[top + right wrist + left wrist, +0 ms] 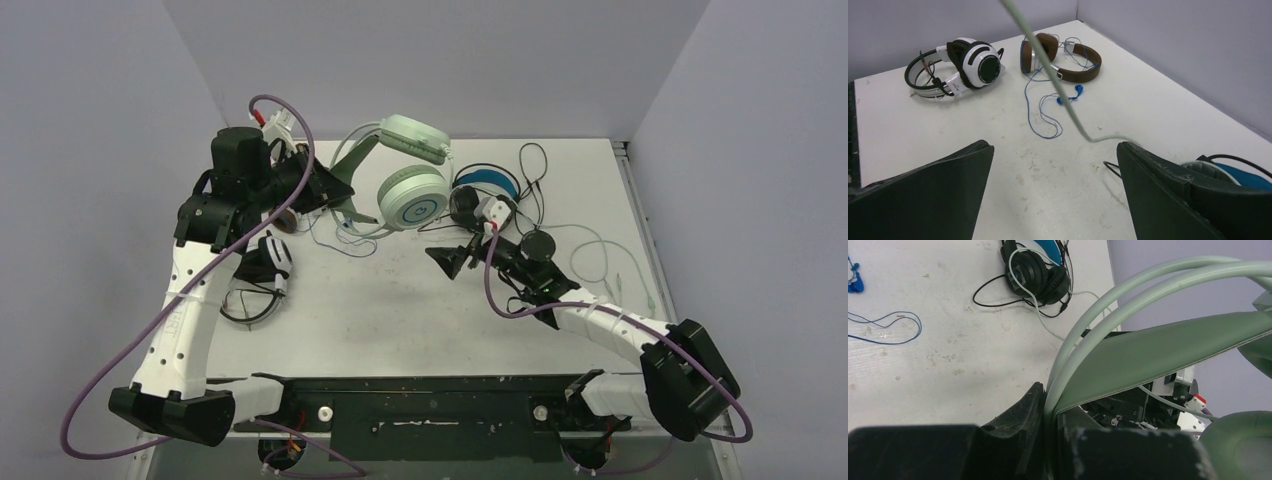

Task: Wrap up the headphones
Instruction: Wrap the headphones cable around the headphones.

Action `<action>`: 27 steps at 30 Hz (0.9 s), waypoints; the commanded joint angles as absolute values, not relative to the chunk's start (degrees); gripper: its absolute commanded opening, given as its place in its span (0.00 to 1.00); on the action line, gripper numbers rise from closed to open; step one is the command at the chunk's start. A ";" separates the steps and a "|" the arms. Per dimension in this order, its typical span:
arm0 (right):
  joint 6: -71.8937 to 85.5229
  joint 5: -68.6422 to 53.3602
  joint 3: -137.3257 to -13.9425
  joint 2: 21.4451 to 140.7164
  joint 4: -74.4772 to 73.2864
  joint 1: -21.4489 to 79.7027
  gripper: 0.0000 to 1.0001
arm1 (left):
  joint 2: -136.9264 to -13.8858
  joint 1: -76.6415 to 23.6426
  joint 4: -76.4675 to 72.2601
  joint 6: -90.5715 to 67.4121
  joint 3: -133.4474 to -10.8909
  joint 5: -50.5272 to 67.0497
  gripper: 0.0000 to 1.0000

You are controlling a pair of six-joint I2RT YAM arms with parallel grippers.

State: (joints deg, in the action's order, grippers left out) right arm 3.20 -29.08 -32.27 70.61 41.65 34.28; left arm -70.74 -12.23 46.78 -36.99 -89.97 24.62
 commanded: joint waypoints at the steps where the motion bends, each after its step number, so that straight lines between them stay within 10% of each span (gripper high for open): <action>1: -1.76 -27.91 -37.86 73.70 46.56 34.85 1.00 | -69.71 -11.72 42.25 -40.46 -92.40 31.11 0.00; 8: -0.04 -31.32 -45.22 80.80 49.06 33.96 0.92 | -68.94 -11.75 37.20 -44.30 -87.87 37.71 0.00; 27: 16.85 -38.70 -54.03 91.13 54.78 30.69 0.24 | -66.99 -12.22 22.22 -52.89 -78.56 50.43 0.00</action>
State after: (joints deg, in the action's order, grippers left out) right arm 13.39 -36.14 -51.11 90.15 51.75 30.30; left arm -69.21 -12.23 33.12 -47.51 -79.09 43.86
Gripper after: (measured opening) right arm 0.255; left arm 0.075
